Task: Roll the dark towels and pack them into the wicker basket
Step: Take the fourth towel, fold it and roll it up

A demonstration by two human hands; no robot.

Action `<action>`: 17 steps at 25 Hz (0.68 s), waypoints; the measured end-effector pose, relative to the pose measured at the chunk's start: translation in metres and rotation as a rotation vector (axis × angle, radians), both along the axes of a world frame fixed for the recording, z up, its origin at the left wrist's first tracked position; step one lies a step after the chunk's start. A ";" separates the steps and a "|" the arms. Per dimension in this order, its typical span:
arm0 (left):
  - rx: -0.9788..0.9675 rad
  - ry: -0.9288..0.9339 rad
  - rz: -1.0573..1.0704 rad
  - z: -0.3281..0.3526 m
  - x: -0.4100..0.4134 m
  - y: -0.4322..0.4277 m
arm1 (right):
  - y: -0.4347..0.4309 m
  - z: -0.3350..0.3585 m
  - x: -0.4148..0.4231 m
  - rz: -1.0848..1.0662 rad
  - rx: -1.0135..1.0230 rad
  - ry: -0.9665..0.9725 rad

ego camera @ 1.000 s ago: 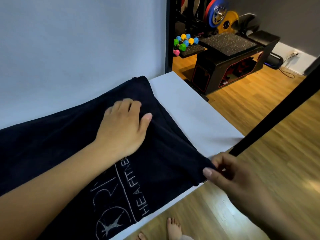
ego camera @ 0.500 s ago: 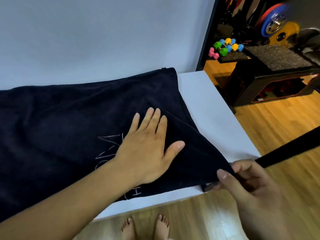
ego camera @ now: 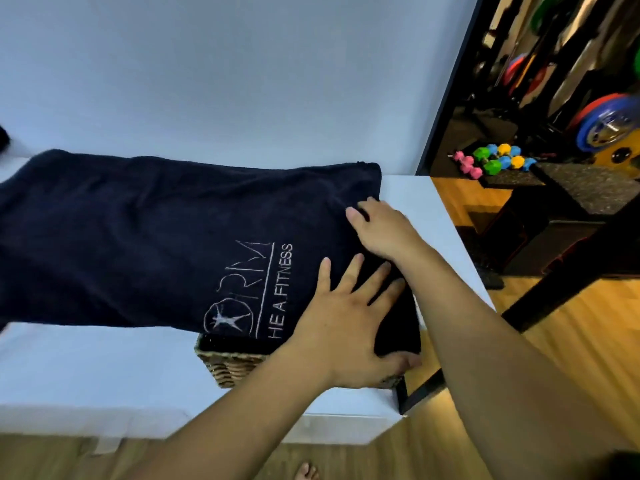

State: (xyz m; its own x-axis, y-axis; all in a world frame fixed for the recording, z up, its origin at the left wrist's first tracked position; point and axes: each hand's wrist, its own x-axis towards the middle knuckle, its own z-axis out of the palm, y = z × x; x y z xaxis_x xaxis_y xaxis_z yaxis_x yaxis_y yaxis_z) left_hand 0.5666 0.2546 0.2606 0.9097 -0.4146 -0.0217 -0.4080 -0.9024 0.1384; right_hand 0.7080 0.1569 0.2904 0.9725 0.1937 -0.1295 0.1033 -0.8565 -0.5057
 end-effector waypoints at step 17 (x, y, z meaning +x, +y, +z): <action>-0.330 -0.021 0.355 0.008 -0.038 -0.032 | 0.025 -0.017 0.046 0.134 -0.399 -0.015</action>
